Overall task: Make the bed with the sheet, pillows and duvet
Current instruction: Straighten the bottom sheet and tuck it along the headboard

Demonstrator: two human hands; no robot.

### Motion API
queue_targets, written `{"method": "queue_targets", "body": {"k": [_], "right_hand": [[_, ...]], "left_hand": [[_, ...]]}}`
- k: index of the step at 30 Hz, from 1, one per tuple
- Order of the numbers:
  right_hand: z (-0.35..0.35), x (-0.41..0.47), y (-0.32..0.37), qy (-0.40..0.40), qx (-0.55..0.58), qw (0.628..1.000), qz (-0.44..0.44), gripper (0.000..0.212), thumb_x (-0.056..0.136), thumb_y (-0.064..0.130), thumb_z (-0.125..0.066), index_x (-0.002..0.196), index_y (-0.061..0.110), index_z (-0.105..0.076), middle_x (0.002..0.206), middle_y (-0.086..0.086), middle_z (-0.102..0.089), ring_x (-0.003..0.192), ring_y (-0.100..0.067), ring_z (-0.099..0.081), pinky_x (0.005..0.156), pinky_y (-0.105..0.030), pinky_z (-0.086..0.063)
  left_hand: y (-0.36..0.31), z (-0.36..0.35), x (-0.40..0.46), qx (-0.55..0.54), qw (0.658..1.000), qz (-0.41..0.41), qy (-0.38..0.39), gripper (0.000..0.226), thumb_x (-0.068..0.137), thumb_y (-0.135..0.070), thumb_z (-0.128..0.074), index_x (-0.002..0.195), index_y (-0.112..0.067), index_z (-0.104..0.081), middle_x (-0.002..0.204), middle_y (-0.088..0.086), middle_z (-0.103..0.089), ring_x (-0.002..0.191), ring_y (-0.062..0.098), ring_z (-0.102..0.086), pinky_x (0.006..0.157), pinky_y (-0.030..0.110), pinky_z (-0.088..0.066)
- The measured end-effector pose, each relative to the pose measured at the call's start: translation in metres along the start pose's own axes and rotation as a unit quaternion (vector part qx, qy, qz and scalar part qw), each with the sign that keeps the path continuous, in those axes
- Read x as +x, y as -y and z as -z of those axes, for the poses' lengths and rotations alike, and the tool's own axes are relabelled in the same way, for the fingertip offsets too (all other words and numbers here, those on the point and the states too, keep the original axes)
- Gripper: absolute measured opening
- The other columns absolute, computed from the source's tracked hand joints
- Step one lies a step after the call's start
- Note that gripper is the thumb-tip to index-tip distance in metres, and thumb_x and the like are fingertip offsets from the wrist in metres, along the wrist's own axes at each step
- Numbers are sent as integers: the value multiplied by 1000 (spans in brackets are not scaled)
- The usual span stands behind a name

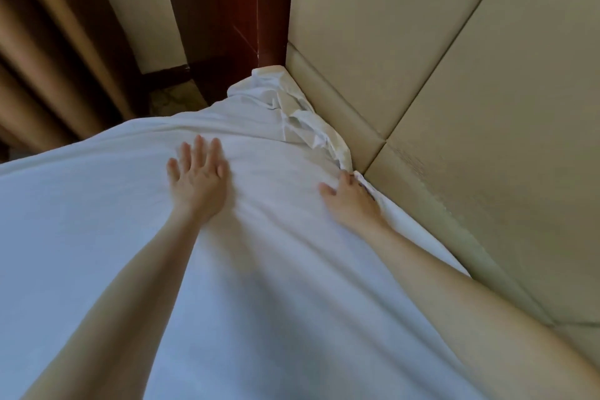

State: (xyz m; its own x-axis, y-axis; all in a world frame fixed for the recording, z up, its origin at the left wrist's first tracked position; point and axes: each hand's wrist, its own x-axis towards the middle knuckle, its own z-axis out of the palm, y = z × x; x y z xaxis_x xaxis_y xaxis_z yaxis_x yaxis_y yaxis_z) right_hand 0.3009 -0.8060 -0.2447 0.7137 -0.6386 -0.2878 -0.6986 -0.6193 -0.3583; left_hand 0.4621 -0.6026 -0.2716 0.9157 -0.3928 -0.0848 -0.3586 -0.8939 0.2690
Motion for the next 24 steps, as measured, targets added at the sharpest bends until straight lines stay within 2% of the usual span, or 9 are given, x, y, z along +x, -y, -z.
{"method": "queue_targets", "body": {"k": [3,6,8,10,13,14,19,22,24], "right_hand": [[9,32,-4,84,161,979,-91,76,90,63,-41,149,16,-29,149,-8,-37,134,-28,-40,100,-33,-35],[14,42,-7,118,161,975,-94,75,92,62,-38,147,12,-32,152,-8,-35,138,-27,-35,106,-33,-30],[11,28,-9,98,139,983,-66,58,98,50,-36,140,10,-39,145,-12,-42,133,-29,-40,102,-34,-34],[3,-5,-19,13,26,999,-31,40,99,42,-35,121,12,-48,131,-14,-53,123,-31,-48,93,-37,-38],[-12,-47,-34,-73,-124,989,-26,52,97,49,-34,126,7,-44,129,-15,-53,123,-31,-46,97,-40,-36],[-16,-48,-39,-65,-122,990,-42,58,97,53,-34,128,5,-42,131,-16,-51,125,-31,-45,98,-40,-35],[-2,-17,-49,55,87,989,-108,69,91,67,-34,120,7,-49,127,-15,-55,116,-34,-50,95,-41,-40],[6,-35,-63,47,135,988,-62,41,95,56,-38,93,16,-48,99,-3,-55,98,-28,-51,78,-35,-38],[-1,-74,-81,-18,72,997,-38,33,97,45,-37,104,15,-50,104,-1,-54,104,-27,-50,81,-36,-37]], "left_hand": [[-3,0,-2,0,1000,7,1,52,102,-37,-13,153,-30,-5,162,2,2,148,26,7,118,48,3],[-13,-2,-5,-2,999,49,-6,51,103,-36,-13,153,-33,-6,162,1,2,148,26,9,117,50,3],[-19,-1,-5,-18,997,71,3,50,103,-36,-12,153,-34,-5,162,0,5,148,26,12,117,51,4],[-19,-4,-4,-26,997,70,-1,51,103,-37,-12,153,-34,-5,162,-1,5,147,26,13,117,51,5],[-15,-10,-6,-18,997,66,-21,51,102,-38,-11,153,-34,-6,162,-1,4,147,27,12,117,52,5],[-15,-12,-7,-14,997,66,-22,51,102,-38,-11,153,-34,-6,162,0,4,148,27,12,117,52,5],[-15,-12,-6,-5,998,61,-27,50,102,-37,-13,152,-33,-8,162,2,1,148,28,8,116,53,3],[-16,-11,-6,-11,998,59,-28,50,102,-37,-12,152,-32,-10,162,2,1,148,28,8,116,53,3],[-16,-11,-5,-17,998,56,-25,50,102,-37,-13,151,-32,-10,162,2,2,148,28,9,116,53,3]]}}
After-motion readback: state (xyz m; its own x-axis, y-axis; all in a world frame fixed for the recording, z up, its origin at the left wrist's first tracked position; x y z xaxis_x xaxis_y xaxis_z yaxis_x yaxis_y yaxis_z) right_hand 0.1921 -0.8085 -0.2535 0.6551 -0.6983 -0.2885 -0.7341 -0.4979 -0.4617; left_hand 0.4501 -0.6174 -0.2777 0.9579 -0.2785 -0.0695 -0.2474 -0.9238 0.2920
